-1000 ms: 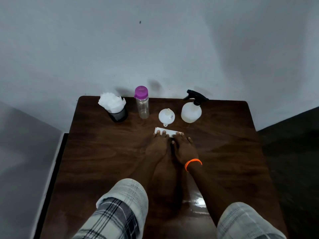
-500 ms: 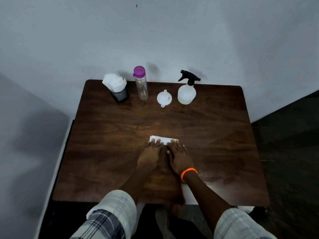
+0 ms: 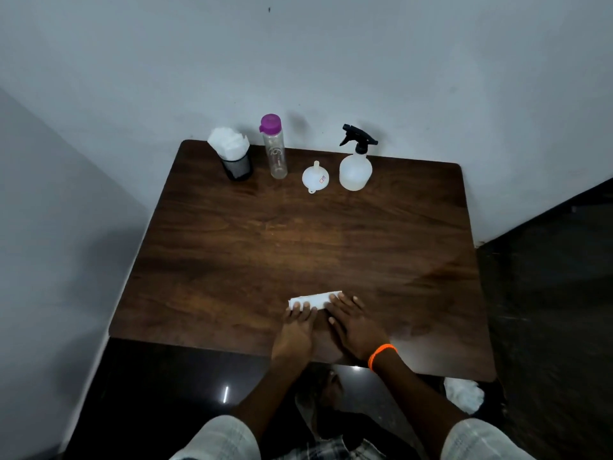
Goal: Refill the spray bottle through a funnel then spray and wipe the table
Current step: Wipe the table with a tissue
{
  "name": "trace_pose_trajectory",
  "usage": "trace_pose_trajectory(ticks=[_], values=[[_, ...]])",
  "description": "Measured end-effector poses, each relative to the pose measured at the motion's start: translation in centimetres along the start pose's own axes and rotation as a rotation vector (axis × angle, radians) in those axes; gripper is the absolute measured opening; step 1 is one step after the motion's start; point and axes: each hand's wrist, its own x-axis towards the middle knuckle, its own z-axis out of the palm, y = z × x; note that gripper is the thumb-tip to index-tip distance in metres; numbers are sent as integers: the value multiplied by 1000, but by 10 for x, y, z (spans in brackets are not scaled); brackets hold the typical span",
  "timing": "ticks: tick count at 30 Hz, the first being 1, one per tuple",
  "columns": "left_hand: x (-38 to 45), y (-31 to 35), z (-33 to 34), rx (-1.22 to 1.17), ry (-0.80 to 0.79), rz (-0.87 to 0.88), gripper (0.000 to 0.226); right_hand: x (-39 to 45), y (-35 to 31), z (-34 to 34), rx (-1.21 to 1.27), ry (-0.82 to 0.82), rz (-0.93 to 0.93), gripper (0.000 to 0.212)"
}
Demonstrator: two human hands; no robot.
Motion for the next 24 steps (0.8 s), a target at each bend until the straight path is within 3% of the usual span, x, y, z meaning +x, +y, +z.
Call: trace_pose_trajectory(ticks=[5,11,16,20,24], values=[[6,22,26,17,1,91,65,-33,15,-5,6,27,18,44],[36,30,17,-12,-90,94,59,-32,31,-13,8,17,91,44],[80,24,-36,37,58,186,62,2,41,-27,35,40,201,45],[117,16,-75,0,-46,169,80,47,53,-37,41,64,274,48],[167,6,-106,-25,-15,110,62,100,66,-48,35,105,328,52]])
